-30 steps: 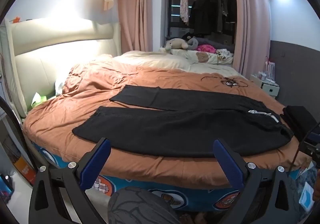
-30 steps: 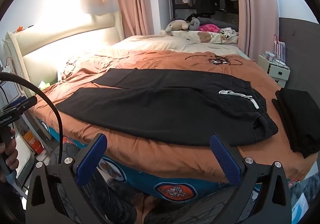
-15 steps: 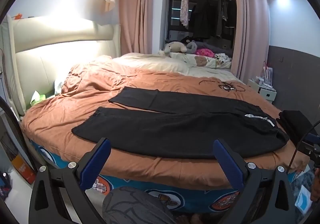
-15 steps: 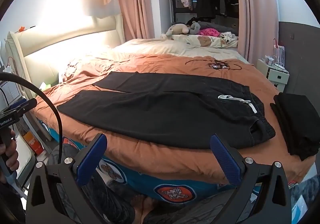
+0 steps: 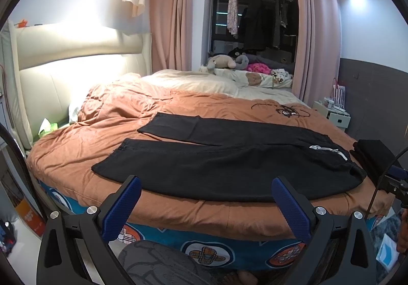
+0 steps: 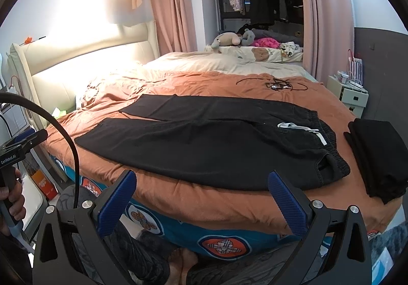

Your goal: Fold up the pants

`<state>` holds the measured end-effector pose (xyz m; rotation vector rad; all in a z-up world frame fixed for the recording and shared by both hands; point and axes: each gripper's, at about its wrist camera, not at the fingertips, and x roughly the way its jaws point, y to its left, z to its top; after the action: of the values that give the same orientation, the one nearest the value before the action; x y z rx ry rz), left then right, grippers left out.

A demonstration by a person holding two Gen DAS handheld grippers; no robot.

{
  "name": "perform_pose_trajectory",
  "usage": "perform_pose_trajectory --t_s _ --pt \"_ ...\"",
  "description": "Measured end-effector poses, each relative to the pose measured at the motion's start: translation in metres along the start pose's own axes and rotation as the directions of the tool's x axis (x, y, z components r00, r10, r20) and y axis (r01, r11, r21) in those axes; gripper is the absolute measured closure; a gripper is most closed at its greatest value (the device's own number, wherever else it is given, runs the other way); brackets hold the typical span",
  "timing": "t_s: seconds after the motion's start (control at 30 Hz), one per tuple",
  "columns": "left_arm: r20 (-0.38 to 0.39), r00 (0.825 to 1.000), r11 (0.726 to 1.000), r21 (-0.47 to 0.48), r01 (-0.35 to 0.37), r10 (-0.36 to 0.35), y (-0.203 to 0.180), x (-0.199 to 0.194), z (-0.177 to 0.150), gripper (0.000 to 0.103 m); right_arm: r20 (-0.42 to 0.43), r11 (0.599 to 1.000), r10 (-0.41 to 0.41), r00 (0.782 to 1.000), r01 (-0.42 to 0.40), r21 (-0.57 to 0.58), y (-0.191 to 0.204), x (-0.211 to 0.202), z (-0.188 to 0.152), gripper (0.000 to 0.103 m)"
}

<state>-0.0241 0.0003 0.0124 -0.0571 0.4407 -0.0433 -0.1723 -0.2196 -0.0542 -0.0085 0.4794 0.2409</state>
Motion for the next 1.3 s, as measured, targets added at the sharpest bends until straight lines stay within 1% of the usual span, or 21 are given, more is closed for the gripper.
perform_pose_trajectory --t_s 0.33,0.7,1.1,1.3 --pt "0.007 1.000 1.000 0.005 0.009 -0.009 -0.003 -0.006 0.000 0.000 0.005 1.000 -0.005 1.000 0.005 0.007 0.005 -0.001 -0.002 0.000" --pt "0.018 1.000 1.000 0.008 0.009 -0.009 -0.003 -0.010 0.005 0.000 0.010 1.000 -0.004 1.000 0.004 0.005 0.001 0.000 0.001 0.000" --pt "0.018 1.000 1.000 0.005 0.012 -0.012 0.001 -0.011 0.006 0.000 0.006 1.000 -0.003 1.000 0.003 0.011 -0.002 0.000 0.000 0.000" --pt "0.014 1.000 1.000 0.005 0.009 -0.009 0.001 -0.011 0.005 0.000 0.019 1.000 0.001 1.000 -0.001 0.014 -0.002 -0.002 0.000 0.000"
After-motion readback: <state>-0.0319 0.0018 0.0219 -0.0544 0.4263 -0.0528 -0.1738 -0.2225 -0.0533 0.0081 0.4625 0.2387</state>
